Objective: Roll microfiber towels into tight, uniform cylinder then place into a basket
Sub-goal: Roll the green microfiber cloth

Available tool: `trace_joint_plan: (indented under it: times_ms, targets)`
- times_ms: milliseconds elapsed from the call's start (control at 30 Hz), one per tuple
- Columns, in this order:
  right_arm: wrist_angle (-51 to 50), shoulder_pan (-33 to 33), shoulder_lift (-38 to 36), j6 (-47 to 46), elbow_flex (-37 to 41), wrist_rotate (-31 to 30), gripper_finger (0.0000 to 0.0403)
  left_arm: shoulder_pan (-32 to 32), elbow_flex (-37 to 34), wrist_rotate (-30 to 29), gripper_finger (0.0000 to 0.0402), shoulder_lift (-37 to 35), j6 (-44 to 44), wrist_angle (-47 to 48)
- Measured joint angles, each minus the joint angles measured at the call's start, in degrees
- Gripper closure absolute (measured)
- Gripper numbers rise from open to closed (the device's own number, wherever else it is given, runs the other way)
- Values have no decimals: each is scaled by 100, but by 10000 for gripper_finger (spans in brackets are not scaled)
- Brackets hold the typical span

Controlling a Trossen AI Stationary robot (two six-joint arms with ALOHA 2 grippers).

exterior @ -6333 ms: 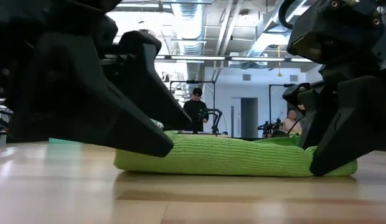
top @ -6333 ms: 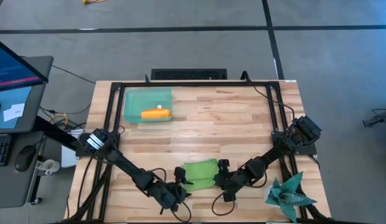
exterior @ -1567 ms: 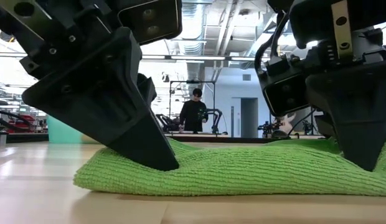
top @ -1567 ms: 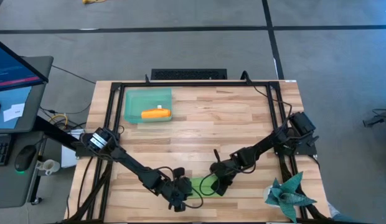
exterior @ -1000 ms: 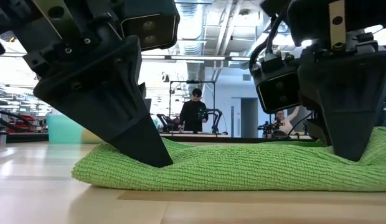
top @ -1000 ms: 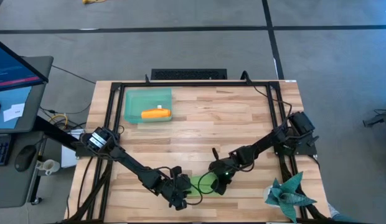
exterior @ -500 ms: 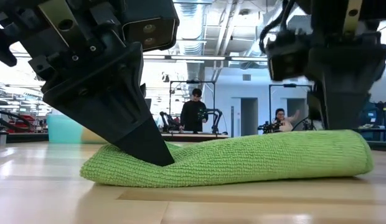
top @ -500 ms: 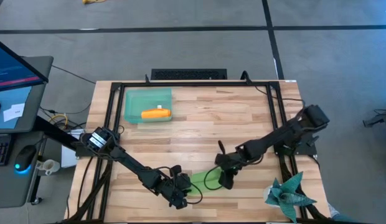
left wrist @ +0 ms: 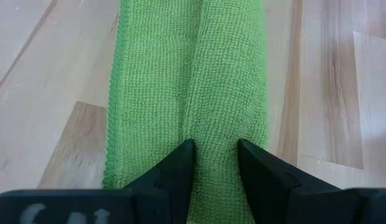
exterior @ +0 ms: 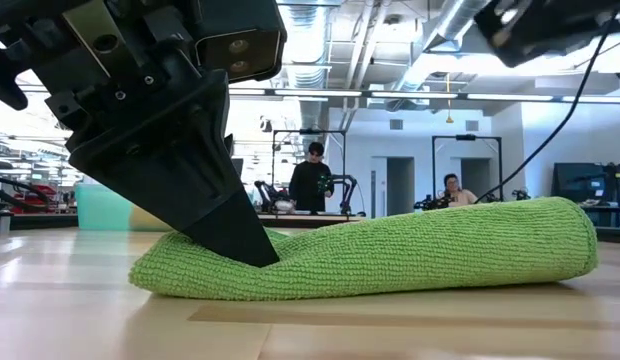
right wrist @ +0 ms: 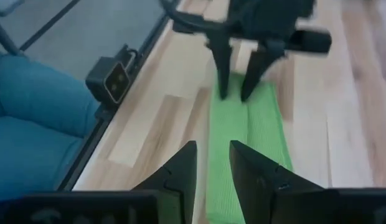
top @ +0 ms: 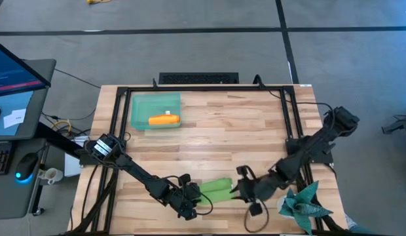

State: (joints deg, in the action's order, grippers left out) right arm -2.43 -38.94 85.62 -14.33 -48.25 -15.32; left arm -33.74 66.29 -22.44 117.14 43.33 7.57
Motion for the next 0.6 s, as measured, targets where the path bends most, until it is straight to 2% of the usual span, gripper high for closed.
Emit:
trace_joint_plan:
  times_ms: [133, 267, 467, 600]
  targets:
    - [254, -363, 0, 446, 0, -556, 284, 0, 1, 1, 281, 0, -2, 0]
    - [500, -611, 0, 1282, 0, -1012, 284, 0, 1, 4, 281, 0, -4, 0]
    - [441, -548, 0, 2254, -4, -1024, 284, 2, 1, 24, 281, 0, -4, 2]
    - [457, -338, 0, 2383, -4, -636, 284, 2, 1, 24, 281, 0, -4, 2]
